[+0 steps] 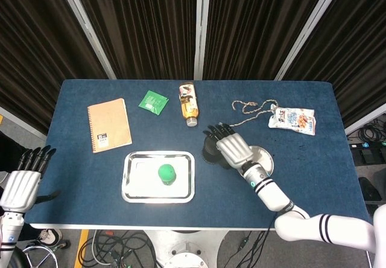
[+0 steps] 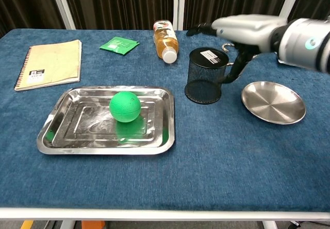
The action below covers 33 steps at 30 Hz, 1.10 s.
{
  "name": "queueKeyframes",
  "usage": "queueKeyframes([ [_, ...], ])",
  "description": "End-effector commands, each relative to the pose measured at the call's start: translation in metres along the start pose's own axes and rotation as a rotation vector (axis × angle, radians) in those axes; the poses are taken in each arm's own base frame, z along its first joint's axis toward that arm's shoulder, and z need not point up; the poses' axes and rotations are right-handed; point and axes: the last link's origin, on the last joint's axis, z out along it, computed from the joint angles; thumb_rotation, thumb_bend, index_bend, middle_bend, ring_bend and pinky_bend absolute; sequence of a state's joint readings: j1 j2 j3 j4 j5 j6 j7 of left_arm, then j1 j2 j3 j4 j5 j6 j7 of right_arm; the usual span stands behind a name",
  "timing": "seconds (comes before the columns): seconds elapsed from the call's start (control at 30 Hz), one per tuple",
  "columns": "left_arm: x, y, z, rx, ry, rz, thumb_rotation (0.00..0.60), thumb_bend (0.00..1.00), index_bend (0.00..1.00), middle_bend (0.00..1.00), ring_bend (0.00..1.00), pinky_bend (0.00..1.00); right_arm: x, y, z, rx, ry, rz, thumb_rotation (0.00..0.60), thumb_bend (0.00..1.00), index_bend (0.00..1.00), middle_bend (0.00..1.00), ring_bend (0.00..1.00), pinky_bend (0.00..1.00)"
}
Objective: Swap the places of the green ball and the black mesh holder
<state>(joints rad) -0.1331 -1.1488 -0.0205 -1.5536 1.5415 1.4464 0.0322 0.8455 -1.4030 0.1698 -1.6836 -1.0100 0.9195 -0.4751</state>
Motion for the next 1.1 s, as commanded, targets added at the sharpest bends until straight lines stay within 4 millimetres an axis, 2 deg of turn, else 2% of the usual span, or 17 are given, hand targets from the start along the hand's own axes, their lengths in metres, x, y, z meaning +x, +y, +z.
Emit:
queueKeyframes([
  [0.03, 0.004, 0.013, 0.009, -0.060, -0.004, 0.002, 0.600, 0.00, 0.05, 0.03, 0.00, 0.06, 0.026, 0.024, -0.030, -0.039, 0.080, 0.019, 0.600, 0.18, 0.00, 0.00, 0.00, 0.02],
  [0.2, 0.010, 0.040, 0.029, -0.167, -0.009, -0.044, 0.600, 0.00, 0.05, 0.05, 0.00, 0.09, 0.047, 0.065, -0.082, -0.129, 0.191, 0.012, 0.600, 0.18, 0.00, 0.00, 0.00, 0.02],
  [0.33, 0.016, 0.064, 0.050, -0.256, -0.019, -0.059, 0.600, 0.00, 0.05, 0.05, 0.00, 0.10, 0.042, 0.103, -0.132, -0.234, 0.255, 0.032, 0.600, 0.18, 0.00, 0.00, 0.00, 0.02],
  [0.43, 0.013, 0.085, 0.062, -0.326, -0.053, -0.043, 0.600, 0.00, 0.05, 0.05, 0.00, 0.11, 0.039, 0.125, -0.163, -0.299, 0.285, 0.052, 0.600, 0.18, 0.00, 0.00, 0.00, 0.02],
  [0.63, -0.007, 0.138, 0.078, -0.470, -0.121, -0.041, 0.600, 0.00, 0.07, 0.07, 0.00, 0.15, 0.027, 0.149, -0.214, -0.406, 0.308, 0.064, 0.600, 0.18, 0.00, 0.00, 0.00, 0.02],
  [0.8, -0.023, 0.180, 0.091, -0.569, -0.155, -0.060, 0.600, 0.00, 0.06, 0.07, 0.00, 0.15, 0.019, 0.166, -0.230, -0.473, 0.311, 0.063, 0.600, 0.18, 0.00, 0.00, 0.00, 0.02],
  [0.93, -0.029, 0.213, 0.102, -0.645, -0.164, -0.041, 0.600, 0.00, 0.06, 0.07, 0.00, 0.15, 0.019, 0.180, -0.234, -0.503, 0.323, 0.082, 0.600, 0.18, 0.00, 0.00, 0.00, 0.02],
  [1.1, -0.036, 0.242, 0.116, -0.708, -0.179, -0.004, 0.600, 0.00, 0.06, 0.07, 0.00, 0.19, 0.024, 0.188, -0.234, -0.520, 0.343, 0.083, 0.600, 0.18, 0.00, 0.00, 0.00, 0.02],
])
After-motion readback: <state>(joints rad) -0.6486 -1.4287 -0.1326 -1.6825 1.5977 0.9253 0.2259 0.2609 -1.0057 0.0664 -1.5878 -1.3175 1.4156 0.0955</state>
